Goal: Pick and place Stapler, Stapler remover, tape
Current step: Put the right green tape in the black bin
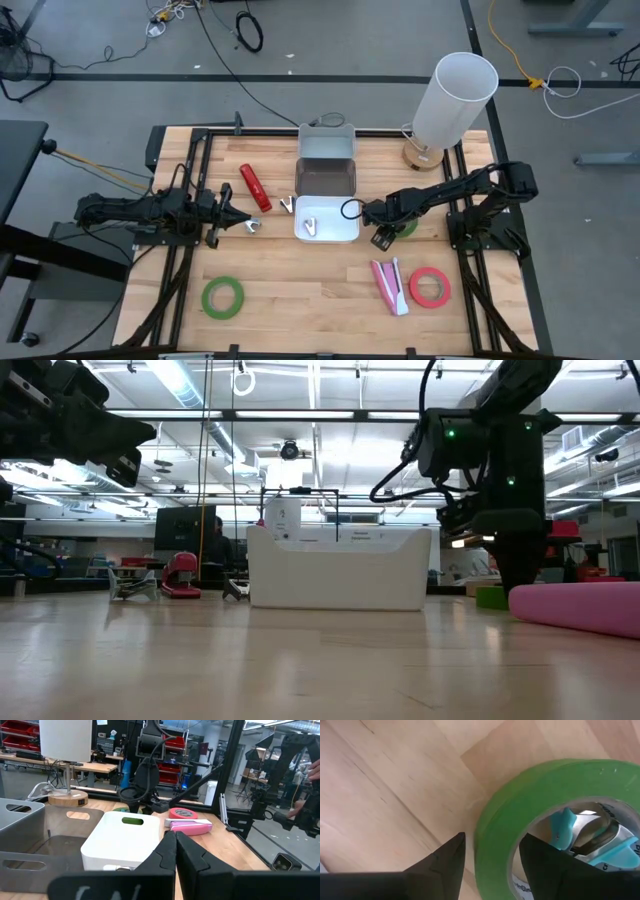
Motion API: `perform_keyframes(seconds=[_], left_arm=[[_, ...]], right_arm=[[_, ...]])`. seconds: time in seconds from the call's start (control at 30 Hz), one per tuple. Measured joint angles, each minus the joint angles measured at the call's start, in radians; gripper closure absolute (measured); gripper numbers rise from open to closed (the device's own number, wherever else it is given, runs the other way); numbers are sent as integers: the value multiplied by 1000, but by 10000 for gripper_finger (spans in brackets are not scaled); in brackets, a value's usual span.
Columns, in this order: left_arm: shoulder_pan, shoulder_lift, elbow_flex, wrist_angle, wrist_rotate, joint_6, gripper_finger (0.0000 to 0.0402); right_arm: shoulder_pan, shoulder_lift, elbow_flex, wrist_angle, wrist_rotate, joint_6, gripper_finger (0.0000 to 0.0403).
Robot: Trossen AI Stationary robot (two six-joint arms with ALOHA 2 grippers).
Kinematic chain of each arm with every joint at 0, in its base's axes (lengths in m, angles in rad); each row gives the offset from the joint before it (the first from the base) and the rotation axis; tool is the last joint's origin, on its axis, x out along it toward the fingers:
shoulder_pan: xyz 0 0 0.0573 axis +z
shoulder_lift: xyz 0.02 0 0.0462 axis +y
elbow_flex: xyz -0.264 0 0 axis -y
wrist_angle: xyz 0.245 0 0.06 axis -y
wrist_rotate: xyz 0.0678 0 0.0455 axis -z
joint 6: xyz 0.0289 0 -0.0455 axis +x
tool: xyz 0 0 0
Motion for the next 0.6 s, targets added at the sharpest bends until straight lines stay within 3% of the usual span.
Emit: perform_keyframes(seconds=[0.27,0.6], left_arm=[[0,0,0,0,0,0,399],[0,0,0,0,0,0,399]], right_arm=[[0,0,0,-1,-1,24,225],[0,-1,0,0,-10,26,300]])
